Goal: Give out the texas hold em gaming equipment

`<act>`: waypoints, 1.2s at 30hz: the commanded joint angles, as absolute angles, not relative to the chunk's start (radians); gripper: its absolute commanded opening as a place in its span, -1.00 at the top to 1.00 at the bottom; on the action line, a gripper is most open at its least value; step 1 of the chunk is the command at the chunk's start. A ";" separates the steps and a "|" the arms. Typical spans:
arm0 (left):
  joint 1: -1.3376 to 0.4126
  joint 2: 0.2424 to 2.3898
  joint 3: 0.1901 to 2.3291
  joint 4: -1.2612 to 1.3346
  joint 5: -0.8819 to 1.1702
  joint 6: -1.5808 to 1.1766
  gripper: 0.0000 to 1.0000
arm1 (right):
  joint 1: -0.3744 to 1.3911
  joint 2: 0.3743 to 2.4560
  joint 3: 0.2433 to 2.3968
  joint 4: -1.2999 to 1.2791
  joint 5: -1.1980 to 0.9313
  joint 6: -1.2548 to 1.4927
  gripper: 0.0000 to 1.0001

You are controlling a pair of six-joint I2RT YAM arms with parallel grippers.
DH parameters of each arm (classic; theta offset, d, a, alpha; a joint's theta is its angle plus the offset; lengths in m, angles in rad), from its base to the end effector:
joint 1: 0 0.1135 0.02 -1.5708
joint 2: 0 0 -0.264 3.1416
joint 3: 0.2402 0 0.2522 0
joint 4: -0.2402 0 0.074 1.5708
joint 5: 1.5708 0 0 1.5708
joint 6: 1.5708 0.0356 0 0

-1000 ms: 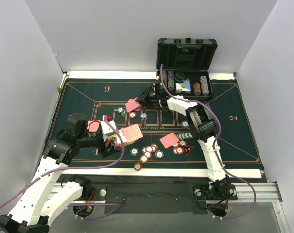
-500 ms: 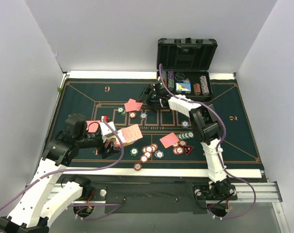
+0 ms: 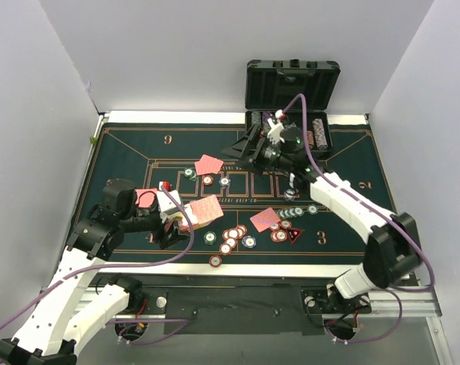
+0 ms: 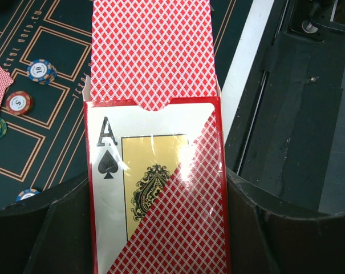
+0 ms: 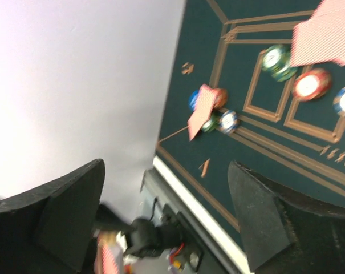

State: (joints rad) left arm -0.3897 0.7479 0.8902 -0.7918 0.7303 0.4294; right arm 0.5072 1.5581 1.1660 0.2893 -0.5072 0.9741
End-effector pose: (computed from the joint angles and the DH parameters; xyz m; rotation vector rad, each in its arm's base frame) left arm 0.1209 -0.0753 0.3264 1.1993 1.7641 -0.7804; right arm 0.3155 0.1951 0.3285 0.0072 1.9094 1.4874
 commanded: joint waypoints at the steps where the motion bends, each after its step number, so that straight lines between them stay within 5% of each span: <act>1: -0.385 0.746 0.907 -0.709 0.765 0.423 1.00 | 0.547 1.392 1.028 0.477 -0.693 1.103 -0.77; 11: -0.385 0.759 0.923 -0.698 0.762 0.419 1.00 | 0.761 1.247 1.015 0.098 -0.696 0.865 -0.91; 20: -0.385 0.765 0.937 -0.699 0.764 0.417 1.00 | 0.819 1.308 0.983 0.210 -0.654 0.936 -0.91; 36: -0.385 0.755 0.936 -0.706 0.764 0.417 1.00 | 0.816 1.327 0.917 0.314 -0.617 1.023 -0.19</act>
State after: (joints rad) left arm -0.3897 0.7708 0.8906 -0.7662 0.7292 0.4248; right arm 0.8196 1.3815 0.9497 0.2825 -0.6327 1.0180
